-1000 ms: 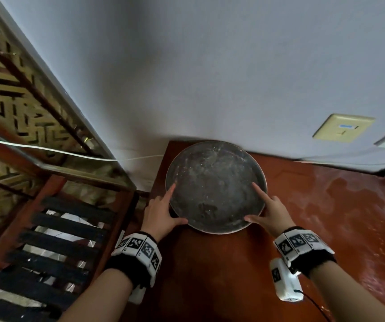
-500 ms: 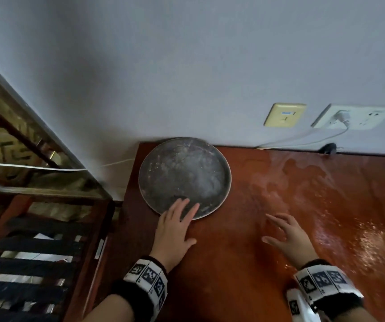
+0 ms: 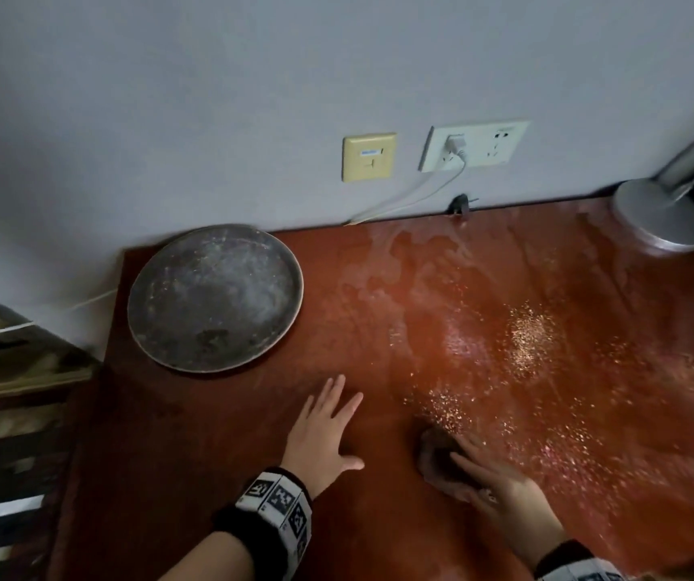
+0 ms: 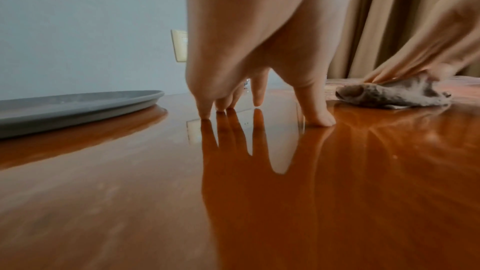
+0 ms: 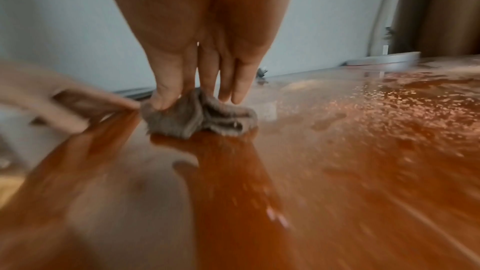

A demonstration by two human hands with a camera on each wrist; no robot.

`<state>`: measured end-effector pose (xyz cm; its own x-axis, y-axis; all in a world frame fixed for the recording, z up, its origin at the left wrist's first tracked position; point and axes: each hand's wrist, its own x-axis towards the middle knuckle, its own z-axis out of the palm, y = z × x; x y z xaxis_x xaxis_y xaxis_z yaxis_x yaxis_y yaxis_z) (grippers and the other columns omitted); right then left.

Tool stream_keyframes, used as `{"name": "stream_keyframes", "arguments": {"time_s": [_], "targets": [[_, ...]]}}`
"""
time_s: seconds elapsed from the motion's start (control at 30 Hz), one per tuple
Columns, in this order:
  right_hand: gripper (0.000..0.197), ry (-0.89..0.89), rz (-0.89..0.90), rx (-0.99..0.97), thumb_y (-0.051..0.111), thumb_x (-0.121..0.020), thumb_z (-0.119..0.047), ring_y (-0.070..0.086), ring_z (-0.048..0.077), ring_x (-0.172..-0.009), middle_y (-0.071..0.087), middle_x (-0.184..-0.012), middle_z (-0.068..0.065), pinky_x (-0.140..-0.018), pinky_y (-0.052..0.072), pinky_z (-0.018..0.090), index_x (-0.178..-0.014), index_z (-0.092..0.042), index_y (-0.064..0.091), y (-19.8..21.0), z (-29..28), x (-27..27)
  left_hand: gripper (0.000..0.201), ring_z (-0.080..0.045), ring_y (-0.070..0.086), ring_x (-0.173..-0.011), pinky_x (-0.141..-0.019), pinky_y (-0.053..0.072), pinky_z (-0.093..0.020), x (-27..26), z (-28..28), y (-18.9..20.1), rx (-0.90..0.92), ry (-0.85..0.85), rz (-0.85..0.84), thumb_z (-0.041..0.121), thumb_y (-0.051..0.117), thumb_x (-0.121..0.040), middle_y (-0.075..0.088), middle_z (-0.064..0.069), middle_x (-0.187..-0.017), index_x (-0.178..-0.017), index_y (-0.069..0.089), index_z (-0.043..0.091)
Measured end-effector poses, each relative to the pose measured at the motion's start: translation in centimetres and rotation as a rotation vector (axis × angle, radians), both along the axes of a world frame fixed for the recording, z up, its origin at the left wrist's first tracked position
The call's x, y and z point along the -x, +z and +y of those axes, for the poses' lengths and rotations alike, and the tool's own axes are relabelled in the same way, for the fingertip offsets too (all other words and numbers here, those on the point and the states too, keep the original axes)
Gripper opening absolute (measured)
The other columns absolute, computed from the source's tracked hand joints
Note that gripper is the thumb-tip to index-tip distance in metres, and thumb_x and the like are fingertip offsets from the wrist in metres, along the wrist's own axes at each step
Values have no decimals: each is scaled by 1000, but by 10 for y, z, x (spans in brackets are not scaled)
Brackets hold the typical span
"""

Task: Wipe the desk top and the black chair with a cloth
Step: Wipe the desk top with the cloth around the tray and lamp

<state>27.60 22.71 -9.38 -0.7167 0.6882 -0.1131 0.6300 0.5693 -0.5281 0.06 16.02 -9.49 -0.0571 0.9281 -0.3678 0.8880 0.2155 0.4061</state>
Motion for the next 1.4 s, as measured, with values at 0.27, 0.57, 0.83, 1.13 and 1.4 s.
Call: {"name": "stream_keyframes", "arguments": {"time_s": [0.27, 0.57, 0.83, 1.13, 1.4], "targets": [[71, 184, -60, -206, 67, -69, 0, 57, 14, -116, 50, -136, -4, -53, 52, 12, -131, -26, 44, -3, -2, 14, 94, -11, -18, -144, -116, -3, -29, -11, 5, 8, 70, 65, 9, 41, 67, -82, -22, 7, -156, -151, 4, 33], [69, 180, -286, -192, 64, -74, 6, 36, 18, -137, 27, -151, -4, -91, 52, 32, -136, -22, 50, 21, 80, 77, 89, -8, -13, -144, -117, 5, -28, -29, 0, 13, 79, 239, -2, 29, 67, -85, -17, 12, -156, -150, 7, 33], [27, 585, -310, -215, 62, -67, -25, 69, 17, -97, 71, -108, -2, -59, 55, 20, -89, -23, 78, 6, 34, 101, 97, -10, -12, -145, -116, 19, -25, -32, -6, 10, 97, 431, 15, 30, 71, -81, -19, 7, -157, -151, 4, 31], [63, 415, -462, -224, 27, -96, 7, -6, 23, -146, -12, -158, 2, -107, 37, 36, -151, -14, 5, 34, 154, 147, 98, -9, -9, -145, -113, 21, -24, -15, 16, 14, 112, 569, -54, 23, 75, -78, -13, 7, -158, -151, 10, 28], [46, 777, -436, -221, 35, -73, -17, 65, 22, -105, 70, -110, 2, -73, 57, 26, -89, -17, 78, -3, 81, 117, 89, -8, -5, -145, -113, 12, -19, 1, 58, 14, 44, 573, -88, 15, 70, -82, -7, 6, -159, -151, 14, 21]]}}
